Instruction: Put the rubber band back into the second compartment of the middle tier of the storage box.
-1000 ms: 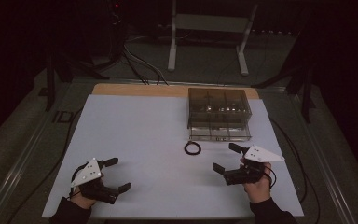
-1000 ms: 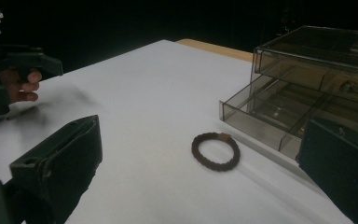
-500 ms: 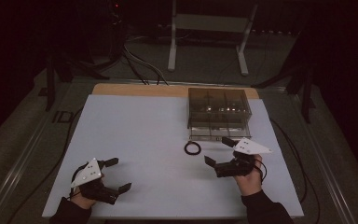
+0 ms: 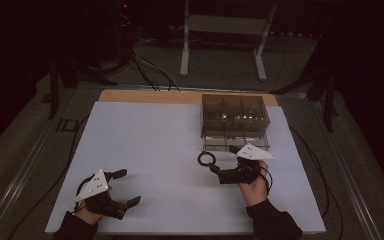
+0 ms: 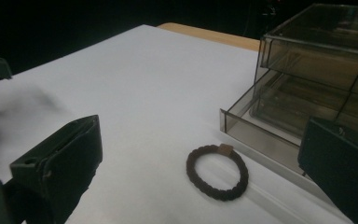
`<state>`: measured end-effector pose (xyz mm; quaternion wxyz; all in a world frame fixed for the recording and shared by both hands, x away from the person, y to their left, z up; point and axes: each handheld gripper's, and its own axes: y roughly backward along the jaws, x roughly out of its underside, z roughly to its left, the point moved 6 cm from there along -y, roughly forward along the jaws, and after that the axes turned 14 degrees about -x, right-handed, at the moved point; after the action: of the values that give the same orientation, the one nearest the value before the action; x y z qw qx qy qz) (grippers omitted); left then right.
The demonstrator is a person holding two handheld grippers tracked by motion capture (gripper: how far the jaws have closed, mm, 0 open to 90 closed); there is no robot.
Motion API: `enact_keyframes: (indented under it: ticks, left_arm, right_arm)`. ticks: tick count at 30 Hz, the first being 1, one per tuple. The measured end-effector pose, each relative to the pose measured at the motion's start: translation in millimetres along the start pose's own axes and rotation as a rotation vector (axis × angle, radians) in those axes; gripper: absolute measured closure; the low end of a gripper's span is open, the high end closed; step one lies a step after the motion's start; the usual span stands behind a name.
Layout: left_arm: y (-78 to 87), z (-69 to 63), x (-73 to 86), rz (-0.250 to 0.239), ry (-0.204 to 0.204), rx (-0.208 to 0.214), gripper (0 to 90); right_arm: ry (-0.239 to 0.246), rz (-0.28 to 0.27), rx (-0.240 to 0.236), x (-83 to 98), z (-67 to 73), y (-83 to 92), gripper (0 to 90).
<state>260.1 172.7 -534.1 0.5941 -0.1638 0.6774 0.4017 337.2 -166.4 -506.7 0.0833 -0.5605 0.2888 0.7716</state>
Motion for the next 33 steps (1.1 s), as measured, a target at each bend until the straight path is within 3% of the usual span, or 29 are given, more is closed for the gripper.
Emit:
enact_keyframes:
  ticks: [6,12,25,33]
  left_arm:
    - [0.0,0.0,-0.1,-0.001,0.003,0.001,0.3]
    - [0.4,-0.4,-0.1,-0.001,0.001,0.003,0.3]
    - [0.4,-1.4,-0.2,-0.001,-0.005,0.005,0.3]
    - [0.0,-1.5,-0.2,0.001,-0.006,0.006,0.3]
  right_arm:
    - [0.007,0.007,0.008,2.4,-1.1,-8.5,0.0]
    - [0.027,0.004,0.068,3.9,-2.6,-15.1,0.0]
    - [-0.065,0.083,0.086,18.0,-6.3,-25.8,0.0]
    - [-0.123,0.140,0.124,28.0,-15.4,-32.1,2.5]
